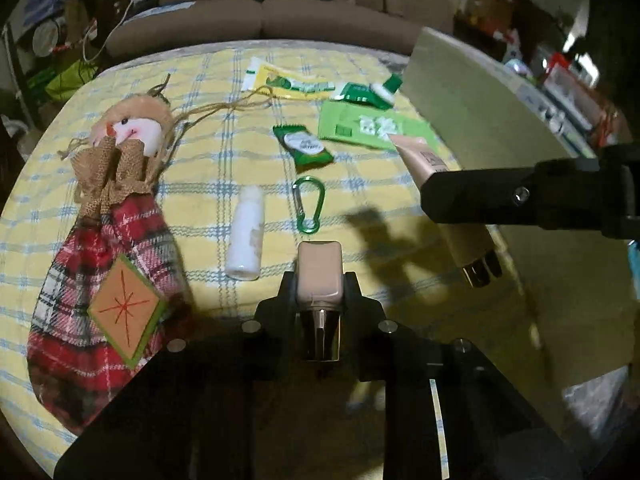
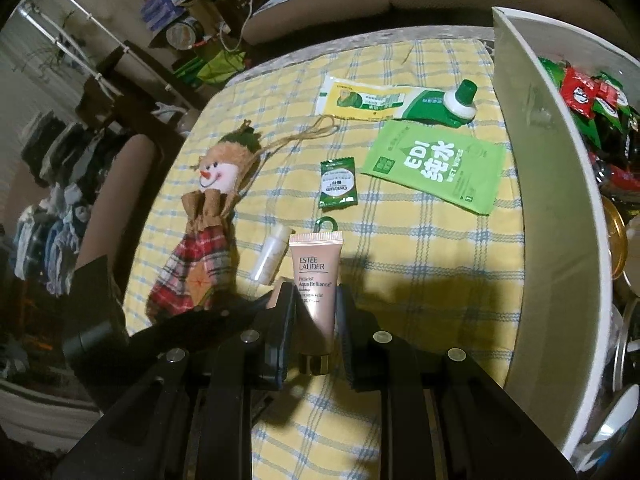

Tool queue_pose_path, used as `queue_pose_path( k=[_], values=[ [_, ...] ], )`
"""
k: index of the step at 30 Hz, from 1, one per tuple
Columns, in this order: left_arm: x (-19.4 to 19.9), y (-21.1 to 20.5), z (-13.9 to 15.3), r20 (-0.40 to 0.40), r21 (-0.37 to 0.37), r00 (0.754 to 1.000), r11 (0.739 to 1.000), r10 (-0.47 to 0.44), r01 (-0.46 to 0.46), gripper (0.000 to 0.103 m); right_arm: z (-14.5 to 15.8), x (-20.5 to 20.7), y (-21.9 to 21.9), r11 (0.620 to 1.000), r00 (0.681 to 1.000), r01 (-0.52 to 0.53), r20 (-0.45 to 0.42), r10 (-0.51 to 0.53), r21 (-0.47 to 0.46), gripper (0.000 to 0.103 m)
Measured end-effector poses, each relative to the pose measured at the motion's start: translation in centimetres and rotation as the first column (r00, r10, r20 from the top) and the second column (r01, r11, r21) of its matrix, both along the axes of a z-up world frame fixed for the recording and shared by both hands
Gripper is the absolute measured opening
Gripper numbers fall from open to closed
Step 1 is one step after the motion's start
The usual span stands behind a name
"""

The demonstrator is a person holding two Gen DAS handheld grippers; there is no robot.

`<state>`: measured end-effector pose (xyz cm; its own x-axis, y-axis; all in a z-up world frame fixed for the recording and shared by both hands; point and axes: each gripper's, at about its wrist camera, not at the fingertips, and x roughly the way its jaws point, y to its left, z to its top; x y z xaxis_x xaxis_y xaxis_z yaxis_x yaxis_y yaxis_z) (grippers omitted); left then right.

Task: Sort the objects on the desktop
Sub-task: 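Carry both cosmetics into the white box and open both grippers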

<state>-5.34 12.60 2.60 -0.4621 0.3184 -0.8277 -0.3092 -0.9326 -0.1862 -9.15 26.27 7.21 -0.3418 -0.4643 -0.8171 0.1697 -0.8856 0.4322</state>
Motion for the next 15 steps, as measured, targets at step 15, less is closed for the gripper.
queue_pose_path(
  k=[15],
  values=[
    [-0.6,6.8,11.9,-0.100,0.175,0.992,0.980,-0.074,0.090,0.021,10.6,-0.3,13.5,0.994,0.986,0.113,-0.121,-0.114,-0.010,0.020]
  ],
)
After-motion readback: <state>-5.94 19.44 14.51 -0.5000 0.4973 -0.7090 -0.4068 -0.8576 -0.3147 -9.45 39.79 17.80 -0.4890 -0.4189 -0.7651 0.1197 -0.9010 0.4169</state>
